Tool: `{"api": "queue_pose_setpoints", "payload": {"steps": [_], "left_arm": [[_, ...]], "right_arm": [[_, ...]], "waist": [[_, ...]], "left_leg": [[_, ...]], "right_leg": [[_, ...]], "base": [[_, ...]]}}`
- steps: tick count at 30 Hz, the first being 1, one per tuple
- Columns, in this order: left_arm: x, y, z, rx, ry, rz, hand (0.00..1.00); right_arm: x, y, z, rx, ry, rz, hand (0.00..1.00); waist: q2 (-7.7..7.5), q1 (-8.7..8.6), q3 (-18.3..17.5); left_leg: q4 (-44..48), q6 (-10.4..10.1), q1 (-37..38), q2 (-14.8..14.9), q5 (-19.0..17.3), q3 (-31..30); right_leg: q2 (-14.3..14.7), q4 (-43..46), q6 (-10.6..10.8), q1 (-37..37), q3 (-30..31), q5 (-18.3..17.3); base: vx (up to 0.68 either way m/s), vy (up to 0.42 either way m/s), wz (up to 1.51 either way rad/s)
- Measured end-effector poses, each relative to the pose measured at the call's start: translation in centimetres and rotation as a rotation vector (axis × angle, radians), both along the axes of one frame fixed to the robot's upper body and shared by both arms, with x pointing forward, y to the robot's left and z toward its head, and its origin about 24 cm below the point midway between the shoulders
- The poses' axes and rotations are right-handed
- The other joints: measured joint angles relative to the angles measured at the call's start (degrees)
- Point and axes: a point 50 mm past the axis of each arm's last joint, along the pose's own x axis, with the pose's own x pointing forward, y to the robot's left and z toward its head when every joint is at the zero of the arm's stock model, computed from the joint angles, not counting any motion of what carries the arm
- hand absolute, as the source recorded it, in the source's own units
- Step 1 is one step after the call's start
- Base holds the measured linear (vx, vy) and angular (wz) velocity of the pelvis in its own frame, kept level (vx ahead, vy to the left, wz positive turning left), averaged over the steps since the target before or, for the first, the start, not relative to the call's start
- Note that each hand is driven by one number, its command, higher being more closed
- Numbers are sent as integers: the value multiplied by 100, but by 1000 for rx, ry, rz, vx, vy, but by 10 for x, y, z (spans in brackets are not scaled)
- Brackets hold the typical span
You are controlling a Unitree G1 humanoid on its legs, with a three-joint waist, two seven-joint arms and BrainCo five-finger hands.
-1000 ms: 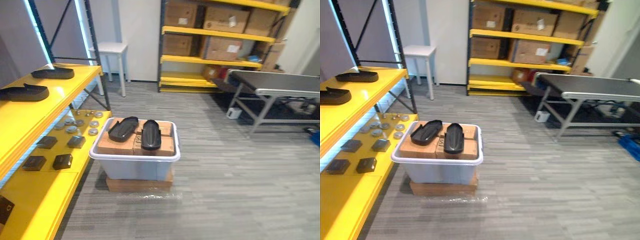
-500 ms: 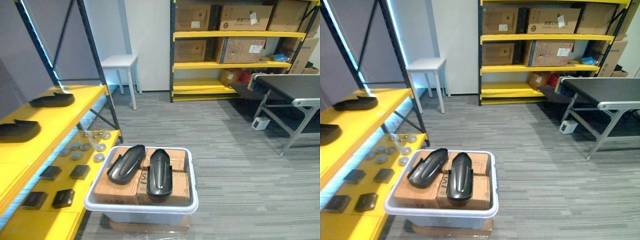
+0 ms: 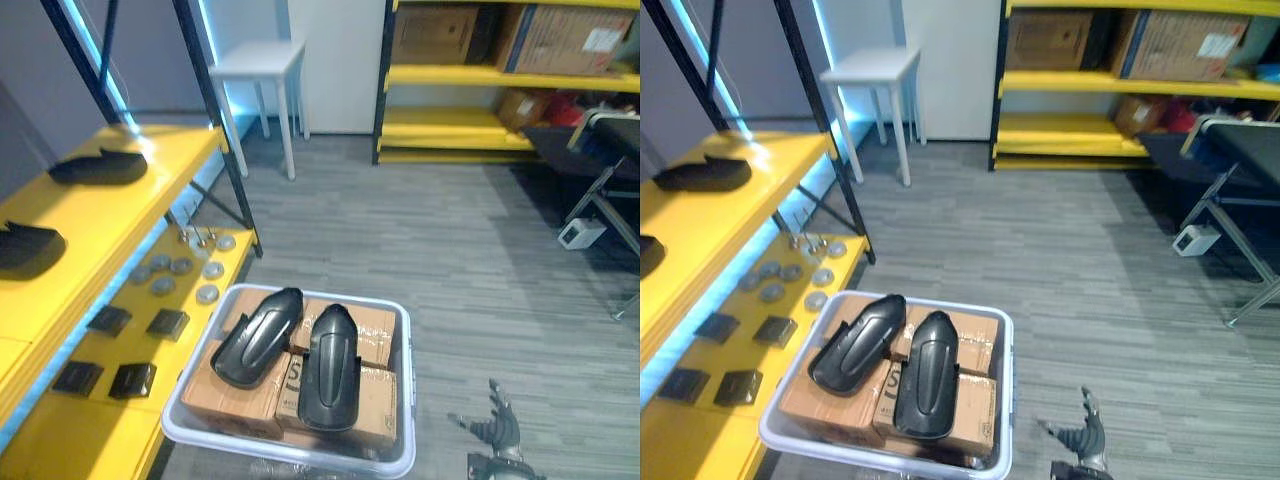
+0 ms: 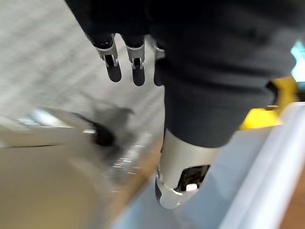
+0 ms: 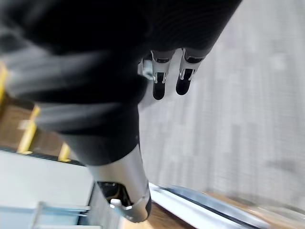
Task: Walk over and take plastic housings, then place them on the shelf
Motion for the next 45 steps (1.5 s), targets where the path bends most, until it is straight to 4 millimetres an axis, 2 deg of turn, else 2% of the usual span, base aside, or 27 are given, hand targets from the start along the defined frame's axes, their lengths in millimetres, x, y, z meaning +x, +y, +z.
{"api": "queue_pose_setpoints", "payload": {"steps": [4, 6, 11, 14, 20, 23, 24, 26, 34, 35, 39, 41, 42, 44, 45], "left_arm": [[9, 0, 2, 16, -13, -49, 0], [23, -2, 5, 29, -41, -89, 0], [50, -6, 13, 47, -115, -110, 0], [63, -10, 16, 44, -150, -125, 0], [72, -12, 19, 52, -168, -130, 0], [81, -14, 22, 50, -191, -129, 0], [85, -15, 24, 48, -201, -122, 0], [90, -15, 25, 50, -214, -120, 0], [104, -22, 30, 33, -244, -115, 0], [110, -25, 32, 31, -258, -124, 0], [129, -34, 42, 32, -321, -180, 0], [140, -38, 52, 37, -385, -193, 0], [152, -37, 76, 66, -523, -151, 0], [159, -34, 97, 105, -630, -89, 0], [162, -29, 117, 159, -720, -42, 0]], "right_arm": [[39, 14, 35, -15, -160, 29, 0], [61, 24, 59, -31, -255, 47, 0], [99, 38, 95, -38, -363, 33, 0], [109, 45, 94, -35, -340, 29, 0], [122, 58, 80, -36, -243, 52, 0], [129, 61, 80, -37, -217, 44, 0], [135, 62, 85, -39, -222, 39, 100], [140, 61, 88, -43, -218, 26, 100], [165, 28, 103, -94, -129, -74, 100], [171, 21, 106, -125, -71, -75, 100], [177, 4, 117, -183, -21, -75, 100], [177, -4, 116, -239, 36, -65, 100], [177, -4, 117, -304, 53, -48, 100], [175, -2, 119, -358, 41, -36, 100], [172, -1, 121, -406, 13, -27, 100]], "waist": [[40, 109, 432], [95, 217, 702], [253, 360, 1142], [325, 437, 1229], [364, 480, 1251], [435, 493, 1295], [447, 483, 1300], [457, 482, 1306], [460, 510, 1308], [461, 551, 1308], [462, 577, 1309], [470, 600, 1316], [482, 590, 1324], [488, 583, 1325], [491, 583, 1322]], "left_leg": [[234, 6, -379, -74, -4, -83], [415, 50, -647, -120, -32, -160], [721, 112, -1159, -213, -72, -246], [888, 155, -1433, -234, -97, -249], [1062, 183, -1720, -217, -113, -180], [1137, 190, -1850, -205, -108, -187], [1175, 190, -1914, -198, -108, -185], [1212, 190, -1967, -185, -108, -196], [1230, 199, -1985, -126, -97, -203], [1209, 199, -1971, -121, -80, -202], [1185, 198, -1924, -135, -40, -232], [1155, 199, -1788, -145, -37, -235], [1089, 191, -1609, -152, -29, -246], [1029, 186, -1473, -159, -17, -246], [937, 178, -1308, -169, 8, -245]], "right_leg": [[-65, -188, 41, -144, -65, 182], [-104, -266, 70, -259, -72, 268], [-169, -260, 94, -606, -65, 381], [-184, -252, 109, -807, -41, 448], [-170, -216, 98, -1084, 73, 525], [-156, -181, 92, -1197, 83, 546], [-151, -130, 92, -1278, 98, 546], [-139, -98, 92, -1325, 95, 546], [-90, 13, 90, -1393, 90, 543], [-83, 16, 90, -1393, 85, 543], [-89, 0, 90, -1329, 68, 544], [-95, -62, 89, -1165, 56, 545], [-100, -125, 88, -984, 34, 546], [-103, -173, 83, -850, 20, 550], [-110, -200, 83, -715, 9, 550]], "base": [[-2, 68, 11], [-80, 93, 10], [-121, 84, 5], [-107, 64, -2], [-61, 25, -8], [-39, 7, -5], [-41, 5, -4], [-37, -3, -2], [-28, -10, -1], [0, 0, 0], [20, -6, 4], [28, -5, 6], [24, -8, 7], [20, -14, 6], [19, -20, 6]]}}
